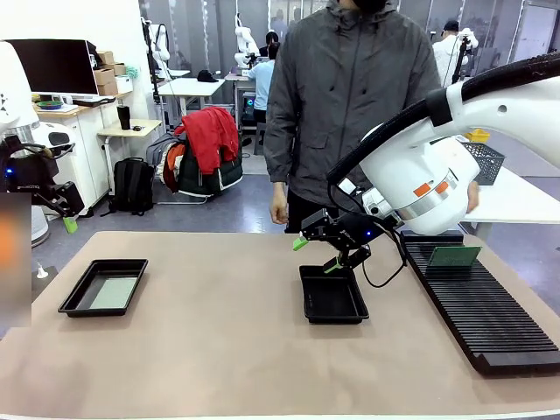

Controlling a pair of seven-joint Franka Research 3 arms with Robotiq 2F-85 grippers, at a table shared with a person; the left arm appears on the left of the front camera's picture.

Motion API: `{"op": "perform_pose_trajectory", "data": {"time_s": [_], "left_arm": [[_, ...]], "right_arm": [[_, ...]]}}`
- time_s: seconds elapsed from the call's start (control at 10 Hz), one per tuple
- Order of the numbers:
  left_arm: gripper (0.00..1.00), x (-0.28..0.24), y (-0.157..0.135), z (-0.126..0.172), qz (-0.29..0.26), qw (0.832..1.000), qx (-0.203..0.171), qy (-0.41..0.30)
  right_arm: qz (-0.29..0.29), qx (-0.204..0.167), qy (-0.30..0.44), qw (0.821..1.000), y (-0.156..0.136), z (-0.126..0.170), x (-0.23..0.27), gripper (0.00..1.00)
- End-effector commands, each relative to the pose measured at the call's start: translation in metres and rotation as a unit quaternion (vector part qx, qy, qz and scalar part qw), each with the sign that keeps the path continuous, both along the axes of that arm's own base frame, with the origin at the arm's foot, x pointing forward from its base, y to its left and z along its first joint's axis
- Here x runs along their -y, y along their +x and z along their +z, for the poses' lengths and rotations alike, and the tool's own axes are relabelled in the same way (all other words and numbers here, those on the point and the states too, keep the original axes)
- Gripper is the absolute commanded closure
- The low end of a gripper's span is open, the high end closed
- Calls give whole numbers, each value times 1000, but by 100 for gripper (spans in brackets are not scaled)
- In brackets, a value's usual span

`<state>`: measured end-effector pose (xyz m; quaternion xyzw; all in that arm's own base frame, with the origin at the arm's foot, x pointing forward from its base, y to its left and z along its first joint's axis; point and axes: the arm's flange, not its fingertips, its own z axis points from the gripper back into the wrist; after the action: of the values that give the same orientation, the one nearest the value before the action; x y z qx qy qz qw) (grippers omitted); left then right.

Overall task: Inspect and transfer BCBs to ESD trays.
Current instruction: Pick up the Blank PCB from the PCB Rack and place it in the right ESD tray.

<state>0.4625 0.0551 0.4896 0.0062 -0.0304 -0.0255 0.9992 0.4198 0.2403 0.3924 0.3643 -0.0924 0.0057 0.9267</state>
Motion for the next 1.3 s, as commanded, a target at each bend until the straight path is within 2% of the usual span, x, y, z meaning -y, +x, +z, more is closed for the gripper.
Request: {"op": "perform_pose_trajectory", "data": {"time_s": [0.0,0.4,0.7,1.0,1.2], "left_arm": [[0,-1,1,0,1,1000,3,0],[0,-1,1,0,1,1000,3,0],[0,-1,1,0,1,1000,3,0],[0,-1,1,0,1,1000,3,0],[0,-1,1,0,1,1000,3,0]], "right_arm": [[-6,-4,-10,1000,-1,3,-1,0],[57,34,-27,997,0,9,16,0],[122,71,-57,988,1,33,54,0],[216,128,-123,960,4,84,113,0],[281,174,-177,927,7,124,155,0]]}}
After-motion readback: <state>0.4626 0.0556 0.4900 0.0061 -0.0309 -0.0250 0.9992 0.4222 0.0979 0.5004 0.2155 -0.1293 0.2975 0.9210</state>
